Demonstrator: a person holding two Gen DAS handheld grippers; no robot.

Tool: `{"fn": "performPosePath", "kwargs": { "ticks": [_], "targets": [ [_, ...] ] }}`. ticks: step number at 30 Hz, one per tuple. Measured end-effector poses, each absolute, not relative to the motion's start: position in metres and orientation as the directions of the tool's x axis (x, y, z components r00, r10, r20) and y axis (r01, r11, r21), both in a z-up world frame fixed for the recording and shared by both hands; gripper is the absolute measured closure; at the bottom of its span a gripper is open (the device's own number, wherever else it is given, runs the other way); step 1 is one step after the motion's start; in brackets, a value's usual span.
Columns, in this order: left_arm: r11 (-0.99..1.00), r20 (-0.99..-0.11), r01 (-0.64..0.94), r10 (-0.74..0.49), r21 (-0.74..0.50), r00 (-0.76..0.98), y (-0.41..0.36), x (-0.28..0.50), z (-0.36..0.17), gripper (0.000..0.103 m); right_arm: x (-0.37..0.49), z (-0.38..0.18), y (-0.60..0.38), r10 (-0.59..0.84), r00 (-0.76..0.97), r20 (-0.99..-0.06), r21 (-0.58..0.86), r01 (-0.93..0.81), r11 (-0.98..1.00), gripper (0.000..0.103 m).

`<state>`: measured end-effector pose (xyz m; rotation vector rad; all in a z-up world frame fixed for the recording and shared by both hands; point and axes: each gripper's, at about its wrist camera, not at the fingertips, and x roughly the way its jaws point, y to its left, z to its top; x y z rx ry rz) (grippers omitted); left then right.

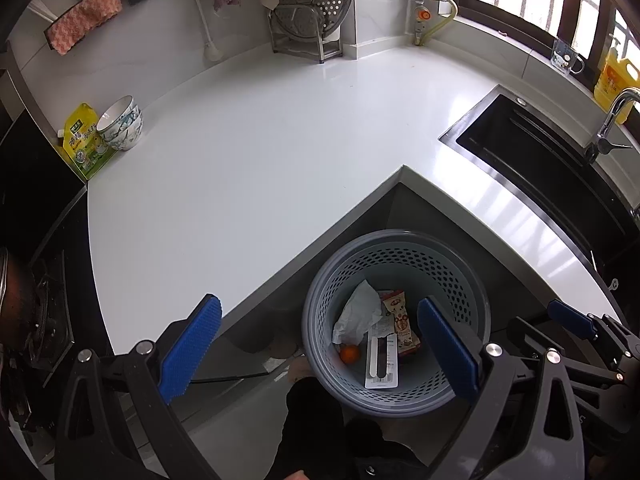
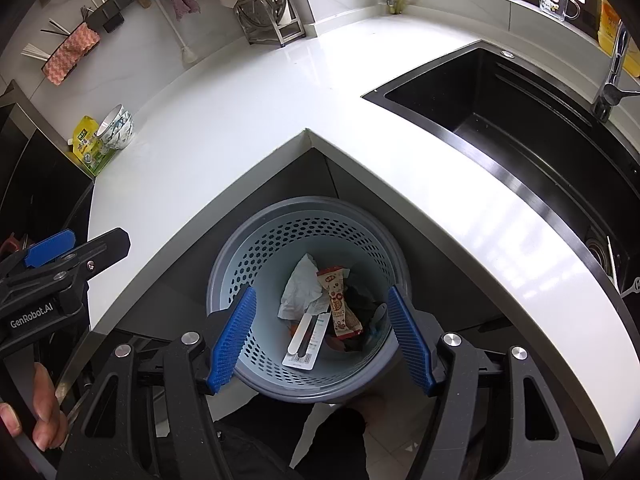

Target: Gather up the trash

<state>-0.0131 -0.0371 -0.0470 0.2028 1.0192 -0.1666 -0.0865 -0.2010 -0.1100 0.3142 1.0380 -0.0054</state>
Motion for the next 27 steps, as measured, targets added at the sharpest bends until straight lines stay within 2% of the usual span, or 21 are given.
{"fn": "performPosePath", "kwargs": {
  "ticks": [27],
  "targets": [
    [0.969,-0.86,0.232,-0.044,0.088,0.508,-0.0376,-0.0125,-0.0461,0.006,-0.085,-0.1076,-0.1984,0.141,0.514,-0.846,0.246,0.142,0.959,0.038]
  ]
}}
